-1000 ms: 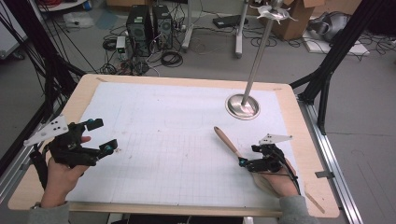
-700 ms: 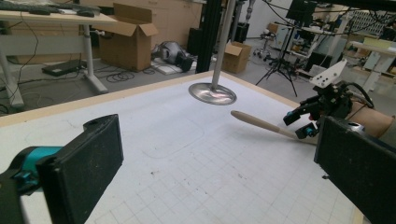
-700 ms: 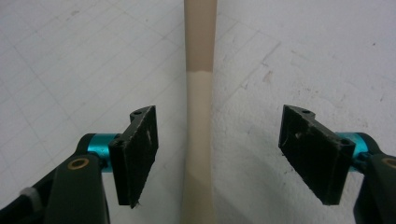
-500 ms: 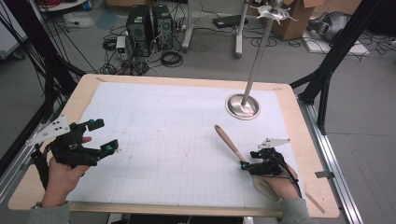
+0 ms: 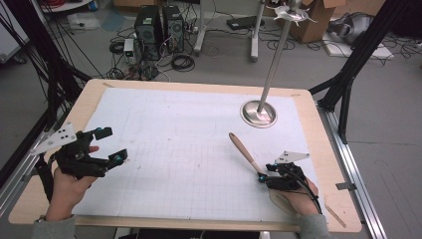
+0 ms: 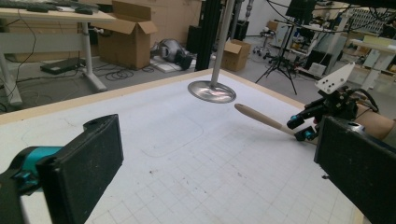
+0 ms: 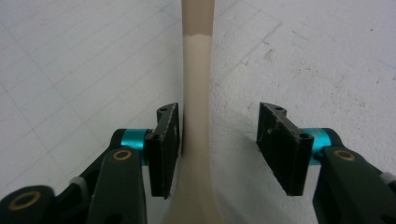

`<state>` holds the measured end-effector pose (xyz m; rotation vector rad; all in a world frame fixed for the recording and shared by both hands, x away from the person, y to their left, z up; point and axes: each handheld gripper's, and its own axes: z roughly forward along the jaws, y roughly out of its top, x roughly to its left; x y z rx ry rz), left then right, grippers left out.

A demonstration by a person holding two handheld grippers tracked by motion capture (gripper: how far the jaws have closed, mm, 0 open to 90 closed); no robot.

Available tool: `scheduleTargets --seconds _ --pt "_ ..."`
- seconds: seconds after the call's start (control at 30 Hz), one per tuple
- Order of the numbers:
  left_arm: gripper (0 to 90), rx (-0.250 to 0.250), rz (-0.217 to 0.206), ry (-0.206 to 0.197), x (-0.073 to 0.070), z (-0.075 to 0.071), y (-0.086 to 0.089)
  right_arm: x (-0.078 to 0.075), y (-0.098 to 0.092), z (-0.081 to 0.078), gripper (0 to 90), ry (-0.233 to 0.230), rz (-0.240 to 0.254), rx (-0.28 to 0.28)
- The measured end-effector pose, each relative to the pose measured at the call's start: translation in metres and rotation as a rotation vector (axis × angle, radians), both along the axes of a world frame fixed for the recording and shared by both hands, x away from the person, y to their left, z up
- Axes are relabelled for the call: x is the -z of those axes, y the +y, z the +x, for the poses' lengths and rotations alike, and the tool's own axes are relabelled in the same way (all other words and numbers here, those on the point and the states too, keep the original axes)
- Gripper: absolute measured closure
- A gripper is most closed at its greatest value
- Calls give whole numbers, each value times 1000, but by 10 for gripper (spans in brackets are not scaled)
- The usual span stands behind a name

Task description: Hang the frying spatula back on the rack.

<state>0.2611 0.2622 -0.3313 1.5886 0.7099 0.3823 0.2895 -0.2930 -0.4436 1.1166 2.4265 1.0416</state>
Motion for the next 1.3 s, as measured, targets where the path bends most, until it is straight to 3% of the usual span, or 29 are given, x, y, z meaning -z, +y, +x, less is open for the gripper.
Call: scheduleTargets --seconds 0.17,0.63,1.13,1.3 --pt "17 2 3 -3 0 0 -1 0 3 -5 560 -30 -29 -10" --pt "17 1 4 3 1 1 -3 2 5 -9 695 -51 -12 -26" --pt "17 1 7 -3 0 0 -2 4 0 -6 775 -3 66 -25" --pt "17 -4 5 -8 -2 -1 0 2 3 -7 781 -10 56 -47"
